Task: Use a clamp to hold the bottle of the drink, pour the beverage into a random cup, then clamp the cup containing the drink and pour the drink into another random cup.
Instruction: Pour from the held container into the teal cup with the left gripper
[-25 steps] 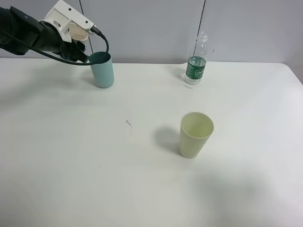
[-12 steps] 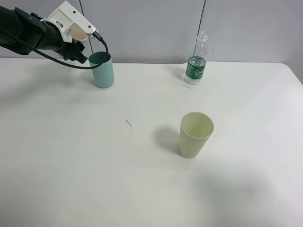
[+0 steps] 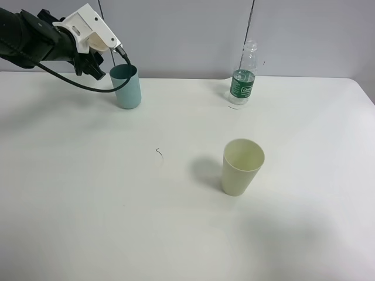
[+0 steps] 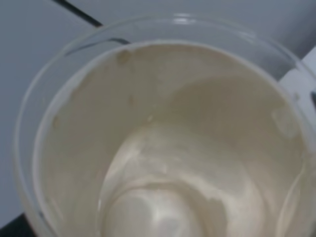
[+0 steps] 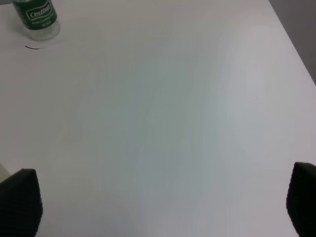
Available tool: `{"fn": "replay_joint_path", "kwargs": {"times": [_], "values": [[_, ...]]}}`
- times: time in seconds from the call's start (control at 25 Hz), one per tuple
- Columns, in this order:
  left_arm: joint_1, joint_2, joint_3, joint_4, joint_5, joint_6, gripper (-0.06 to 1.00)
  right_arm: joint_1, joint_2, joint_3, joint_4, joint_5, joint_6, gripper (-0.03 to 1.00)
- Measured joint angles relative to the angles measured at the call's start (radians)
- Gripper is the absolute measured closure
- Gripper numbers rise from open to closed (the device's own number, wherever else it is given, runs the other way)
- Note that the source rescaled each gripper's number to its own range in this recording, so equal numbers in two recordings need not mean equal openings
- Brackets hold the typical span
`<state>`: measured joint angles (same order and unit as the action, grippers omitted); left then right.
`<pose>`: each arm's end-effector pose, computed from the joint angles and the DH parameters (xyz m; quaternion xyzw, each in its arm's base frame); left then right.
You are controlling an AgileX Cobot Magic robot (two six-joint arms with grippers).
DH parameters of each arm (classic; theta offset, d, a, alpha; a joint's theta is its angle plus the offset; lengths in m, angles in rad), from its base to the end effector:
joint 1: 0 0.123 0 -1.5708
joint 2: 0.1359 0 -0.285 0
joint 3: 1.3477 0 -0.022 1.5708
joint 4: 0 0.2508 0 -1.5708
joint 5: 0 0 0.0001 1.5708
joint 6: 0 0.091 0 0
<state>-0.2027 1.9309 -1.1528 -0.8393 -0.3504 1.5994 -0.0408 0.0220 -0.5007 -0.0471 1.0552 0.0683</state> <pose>0.4181 -0.0623 0.1923 0.3406 0.7713 0.2572 0.4722 -0.0015 -0.0037 0.2781 0.0473 0.8558 -0.0165 0.5149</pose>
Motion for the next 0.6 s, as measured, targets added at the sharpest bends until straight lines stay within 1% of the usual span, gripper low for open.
{"fn": "replay_joint_path", "kwargs": {"times": [0.6], "values": [[0.000, 0.000, 0.000, 0.167, -0.019, 0.006, 0.93, 0.000, 0.000, 0.000, 0.000, 0.000, 0.000, -0.03]]}}
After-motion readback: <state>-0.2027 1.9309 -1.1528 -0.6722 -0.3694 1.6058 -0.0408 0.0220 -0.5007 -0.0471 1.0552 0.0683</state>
